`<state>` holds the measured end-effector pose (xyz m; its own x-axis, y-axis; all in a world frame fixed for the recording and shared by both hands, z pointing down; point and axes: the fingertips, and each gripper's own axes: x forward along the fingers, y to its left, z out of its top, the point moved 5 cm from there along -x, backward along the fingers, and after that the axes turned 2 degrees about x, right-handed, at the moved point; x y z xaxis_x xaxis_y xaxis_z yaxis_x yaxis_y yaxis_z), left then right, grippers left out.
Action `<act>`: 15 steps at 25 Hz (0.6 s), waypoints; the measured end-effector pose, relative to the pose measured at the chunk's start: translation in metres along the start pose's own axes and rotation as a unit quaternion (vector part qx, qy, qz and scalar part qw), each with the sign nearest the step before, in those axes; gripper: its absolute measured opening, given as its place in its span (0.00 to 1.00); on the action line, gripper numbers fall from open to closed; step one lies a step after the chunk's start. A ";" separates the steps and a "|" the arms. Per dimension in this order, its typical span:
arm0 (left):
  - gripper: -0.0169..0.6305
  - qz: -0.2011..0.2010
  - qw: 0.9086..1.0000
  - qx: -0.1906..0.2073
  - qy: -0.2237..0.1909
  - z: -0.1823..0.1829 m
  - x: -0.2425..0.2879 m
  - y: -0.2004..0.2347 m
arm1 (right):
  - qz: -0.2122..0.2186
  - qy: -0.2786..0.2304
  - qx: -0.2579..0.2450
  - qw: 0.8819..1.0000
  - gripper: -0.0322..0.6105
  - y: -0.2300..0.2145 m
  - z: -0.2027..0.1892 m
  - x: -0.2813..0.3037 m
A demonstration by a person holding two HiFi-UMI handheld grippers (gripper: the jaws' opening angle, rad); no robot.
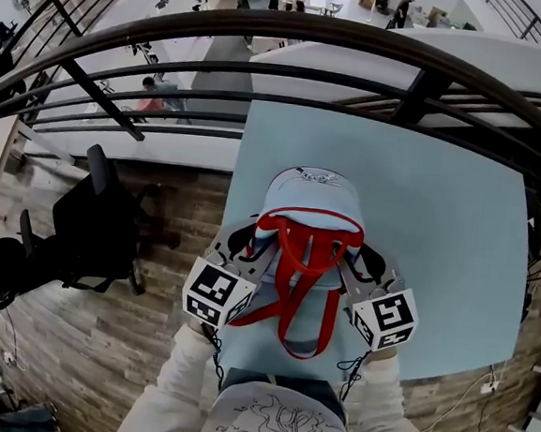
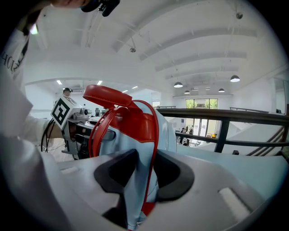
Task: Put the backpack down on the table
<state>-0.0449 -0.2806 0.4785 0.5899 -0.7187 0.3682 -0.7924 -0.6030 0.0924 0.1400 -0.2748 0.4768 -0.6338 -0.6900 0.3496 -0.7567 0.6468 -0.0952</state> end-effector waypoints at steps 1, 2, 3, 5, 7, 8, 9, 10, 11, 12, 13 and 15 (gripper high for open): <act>0.23 0.001 1.000 -0.001 -0.001 -0.001 -0.001 0.000 | 0.002 -0.001 0.000 1.000 0.26 0.001 0.000 0.000; 0.23 0.002 1.000 -0.002 -0.002 -0.001 -0.001 -0.001 | 0.003 -0.003 0.001 1.000 0.26 0.000 -0.001 -0.001; 0.24 0.003 1.000 -0.002 -0.003 -0.002 -0.001 -0.003 | 0.004 -0.004 0.003 1.000 0.26 0.000 -0.002 -0.002; 0.24 0.003 1.000 -0.002 -0.003 -0.002 0.001 -0.005 | 0.004 -0.007 0.008 1.000 0.26 -0.002 -0.004 -0.004; 0.25 0.001 1.000 -0.003 -0.004 -0.004 0.002 -0.006 | 0.005 -0.010 0.011 1.000 0.26 -0.003 -0.006 -0.005; 0.25 0.001 1.000 -0.003 -0.004 -0.005 0.002 -0.005 | 0.005 -0.012 0.012 1.000 0.26 -0.003 -0.007 -0.004; 0.25 0.000 1.000 -0.003 -0.003 -0.006 0.002 -0.006 | 0.006 -0.013 0.013 1.000 0.27 -0.002 -0.007 -0.005; 0.25 -0.002 1.000 -0.003 -0.002 -0.006 0.001 -0.006 | 0.006 -0.015 0.015 1.000 0.27 -0.002 -0.008 -0.005; 0.25 -0.003 1.000 -0.002 -0.001 -0.007 0.000 -0.007 | 0.007 -0.017 0.018 1.000 0.27 -0.001 -0.009 -0.006; 0.25 -0.005 1.000 -0.001 0.000 -0.007 -0.001 -0.008 | 0.007 -0.018 0.021 1.000 0.27 0.000 -0.010 -0.008; 0.25 -0.006 1.000 0.000 0.001 -0.008 -0.002 -0.009 | 0.007 -0.019 0.024 1.000 0.27 0.001 -0.010 -0.009; 0.25 -0.005 1.000 0.002 0.002 -0.008 -0.004 -0.011 | 0.007 -0.019 0.025 0.999 0.28 0.002 -0.011 -0.011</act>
<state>-0.0398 -0.2680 0.4837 0.5969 -0.7116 0.3706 -0.7861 -0.6111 0.0929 0.1471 -0.2621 0.4832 -0.6492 -0.6931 0.3132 -0.7542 0.6400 -0.1470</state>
